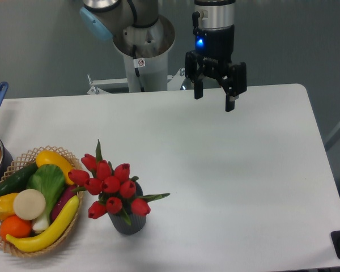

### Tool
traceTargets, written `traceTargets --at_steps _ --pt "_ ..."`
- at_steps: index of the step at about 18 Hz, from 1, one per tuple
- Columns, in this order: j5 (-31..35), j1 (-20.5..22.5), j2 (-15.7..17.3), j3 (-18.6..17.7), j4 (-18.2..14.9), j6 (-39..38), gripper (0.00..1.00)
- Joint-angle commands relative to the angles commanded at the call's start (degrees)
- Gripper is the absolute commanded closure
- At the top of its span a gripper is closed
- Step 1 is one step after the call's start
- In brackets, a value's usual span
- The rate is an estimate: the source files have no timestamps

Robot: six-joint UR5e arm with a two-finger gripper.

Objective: Pick up the flowers from the vase
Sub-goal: 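Open the gripper wide above the table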

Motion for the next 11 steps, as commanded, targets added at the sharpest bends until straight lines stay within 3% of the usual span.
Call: traceTargets --at_steps 9,11 --pt "-0.6 -0.1 0.3 -1.1 0.0 -0.4 0.00" --pt "-3.1 0.1 0.3 -1.9 0.1 -4.2 0.00"
